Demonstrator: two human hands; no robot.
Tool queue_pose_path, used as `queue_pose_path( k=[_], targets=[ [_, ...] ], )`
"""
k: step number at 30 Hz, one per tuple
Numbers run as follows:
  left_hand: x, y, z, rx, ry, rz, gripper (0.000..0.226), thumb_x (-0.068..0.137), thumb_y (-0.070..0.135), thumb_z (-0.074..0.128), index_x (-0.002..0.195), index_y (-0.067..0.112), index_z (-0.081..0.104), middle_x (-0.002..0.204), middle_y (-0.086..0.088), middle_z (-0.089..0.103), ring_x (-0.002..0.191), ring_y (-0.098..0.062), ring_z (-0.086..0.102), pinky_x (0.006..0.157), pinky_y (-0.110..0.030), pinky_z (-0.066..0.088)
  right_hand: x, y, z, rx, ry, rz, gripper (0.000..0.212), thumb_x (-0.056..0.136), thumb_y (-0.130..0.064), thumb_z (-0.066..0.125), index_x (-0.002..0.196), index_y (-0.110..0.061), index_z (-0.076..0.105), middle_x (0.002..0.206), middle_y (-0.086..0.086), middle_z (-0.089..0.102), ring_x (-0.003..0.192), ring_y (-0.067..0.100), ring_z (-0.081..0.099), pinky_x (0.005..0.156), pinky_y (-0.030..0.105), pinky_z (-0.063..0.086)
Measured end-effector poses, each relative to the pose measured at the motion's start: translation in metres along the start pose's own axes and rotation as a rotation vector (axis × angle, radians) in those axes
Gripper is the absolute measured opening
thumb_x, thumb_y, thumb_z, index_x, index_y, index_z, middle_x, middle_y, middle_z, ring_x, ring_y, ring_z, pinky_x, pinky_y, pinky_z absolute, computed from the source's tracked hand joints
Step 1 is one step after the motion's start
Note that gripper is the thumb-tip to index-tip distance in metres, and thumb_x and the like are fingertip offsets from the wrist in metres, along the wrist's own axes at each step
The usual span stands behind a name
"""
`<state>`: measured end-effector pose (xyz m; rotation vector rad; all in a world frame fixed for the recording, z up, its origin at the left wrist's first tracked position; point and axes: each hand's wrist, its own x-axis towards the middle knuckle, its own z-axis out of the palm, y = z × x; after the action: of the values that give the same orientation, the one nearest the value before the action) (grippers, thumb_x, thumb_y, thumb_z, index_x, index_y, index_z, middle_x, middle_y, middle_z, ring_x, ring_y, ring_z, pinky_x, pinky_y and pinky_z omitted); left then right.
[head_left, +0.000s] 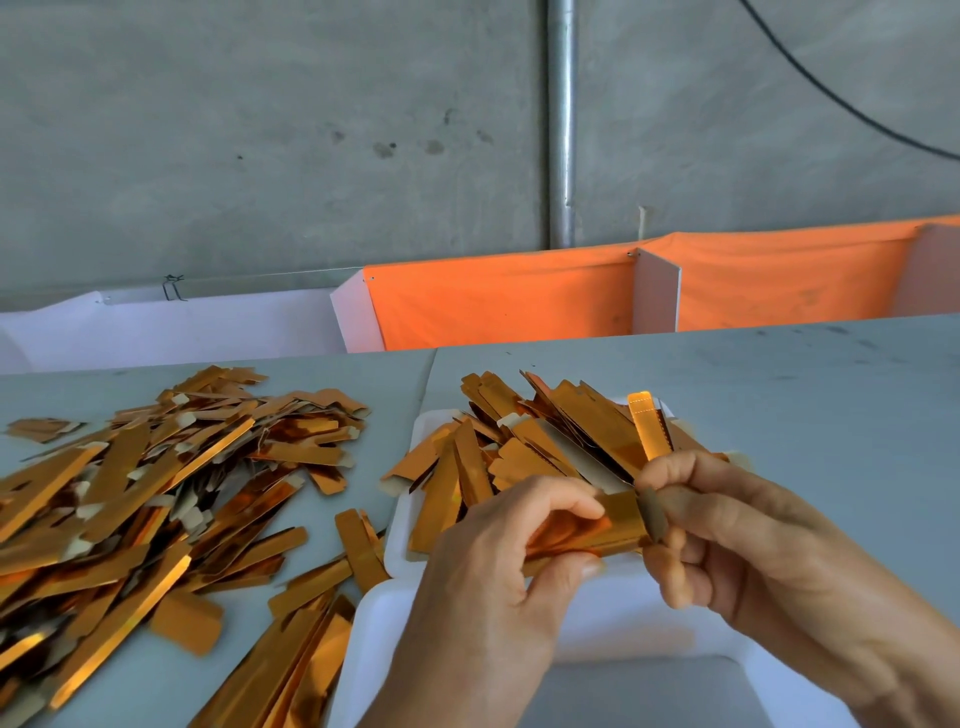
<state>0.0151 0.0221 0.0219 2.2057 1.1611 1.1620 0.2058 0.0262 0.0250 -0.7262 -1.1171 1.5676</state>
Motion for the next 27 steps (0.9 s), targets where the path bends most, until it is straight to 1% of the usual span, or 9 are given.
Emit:
queue_pose_path(
  k=[1, 3, 6, 10, 16, 18, 21, 24, 27],
  targets=[
    [-0.0002, -0.0004, 0.0001, 0.000, -0.006, -0.004, 0.038, 0.081, 0.019, 0.071, 0.097, 0.048, 0.053, 0.110, 0.035, 0.057, 0.103, 0.007, 0.056, 0.082, -0.006, 0.043, -0.0005, 0.0002, 0.0005, 0.013, 0.002, 0.010, 0.051, 0.042, -0.026, 0.094, 0.082, -0.006, 0.069, 0.057, 0.014, 0.053, 0.044, 0.023, 0.056, 0.042, 0.026, 0.050],
    [-0.0006, -0.0009, 0.0003, 0.001, -0.016, -0.010, 0.038, 0.081, 0.021, 0.071, 0.097, 0.049, 0.052, 0.109, 0.033, 0.057, 0.103, 0.006, 0.056, 0.083, -0.005, 0.042, -0.0008, -0.0003, 0.0020, 0.014, 0.008, 0.022, 0.056, 0.033, -0.030, 0.097, 0.076, -0.008, 0.070, 0.055, 0.011, 0.052, 0.042, 0.021, 0.055, 0.041, 0.025, 0.049],
    [-0.0009, -0.0010, 0.0006, -0.003, -0.031, -0.012, 0.038, 0.082, 0.022, 0.070, 0.099, 0.050, 0.051, 0.109, 0.028, 0.059, 0.104, 0.003, 0.057, 0.086, -0.010, 0.044, -0.0002, -0.0005, 0.0038, 0.012, 0.004, 0.030, 0.055, 0.032, -0.030, 0.098, 0.073, -0.009, 0.069, 0.053, 0.009, 0.050, 0.040, 0.019, 0.053, 0.038, 0.024, 0.046],
    [-0.0013, -0.0014, -0.0001, -0.001, -0.046, -0.002, 0.037, 0.083, 0.022, 0.070, 0.099, 0.050, 0.051, 0.109, 0.027, 0.059, 0.105, 0.002, 0.057, 0.086, -0.012, 0.045, 0.0000, -0.0014, 0.0045, -0.051, 0.000, 0.036, 0.052, 0.034, -0.031, 0.097, 0.070, -0.009, 0.066, 0.054, 0.009, 0.049, 0.040, 0.019, 0.052, 0.038, 0.022, 0.044],
    [-0.0019, -0.0022, 0.0011, 0.019, -0.065, -0.009, 0.033, 0.083, 0.023, 0.069, 0.097, 0.049, 0.053, 0.112, 0.027, 0.058, 0.110, -0.001, 0.055, 0.088, -0.016, 0.047, -0.0008, -0.0013, 0.0022, -0.089, 0.004, 0.044, 0.054, 0.034, -0.028, 0.096, 0.075, -0.009, 0.067, 0.052, 0.010, 0.050, 0.039, 0.019, 0.050, 0.039, 0.022, 0.044],
    [-0.0019, -0.0022, 0.0011, 0.018, -0.068, -0.011, 0.033, 0.083, 0.023, 0.069, 0.095, 0.050, 0.052, 0.112, 0.028, 0.057, 0.110, -0.002, 0.055, 0.089, -0.016, 0.047, -0.0012, -0.0019, 0.0022, -0.094, 0.008, 0.048, 0.047, 0.038, -0.024, 0.094, 0.075, -0.009, 0.068, 0.051, 0.012, 0.050, 0.039, 0.020, 0.050, 0.039, 0.022, 0.044],
    [-0.0018, -0.0030, 0.0004, 0.008, -0.073, -0.009, 0.033, 0.083, 0.023, 0.069, 0.095, 0.050, 0.053, 0.112, 0.028, 0.058, 0.109, -0.001, 0.055, 0.089, -0.017, 0.046, -0.0013, -0.0032, 0.0037, -0.085, 0.014, 0.059, 0.029, 0.049, -0.017, 0.081, 0.074, -0.011, 0.068, 0.050, 0.013, 0.050, 0.039, 0.020, 0.050, 0.039, 0.022, 0.044],
    [-0.0013, -0.0032, -0.0002, 0.000, -0.069, -0.002, 0.035, 0.083, 0.021, 0.069, 0.094, 0.050, 0.054, 0.111, 0.028, 0.058, 0.107, 0.000, 0.057, 0.088, -0.016, 0.046, -0.0020, -0.0043, 0.0046, -0.083, 0.008, 0.058, 0.014, 0.061, -0.009, 0.075, 0.073, -0.012, 0.069, 0.051, 0.015, 0.051, 0.040, 0.020, 0.050, 0.040, 0.022, 0.044],
    [-0.0011, -0.0025, -0.0003, 0.005, -0.073, 0.010, 0.038, 0.082, 0.019, 0.070, 0.090, 0.052, 0.053, 0.111, 0.030, 0.057, 0.105, 0.001, 0.057, 0.088, -0.014, 0.045, -0.0026, -0.0050, 0.0035, -0.083, 0.002, 0.055, 0.011, 0.064, -0.007, 0.068, 0.074, -0.012, 0.070, 0.053, 0.016, 0.053, 0.042, 0.021, 0.051, 0.041, 0.022, 0.046]
  ],
)
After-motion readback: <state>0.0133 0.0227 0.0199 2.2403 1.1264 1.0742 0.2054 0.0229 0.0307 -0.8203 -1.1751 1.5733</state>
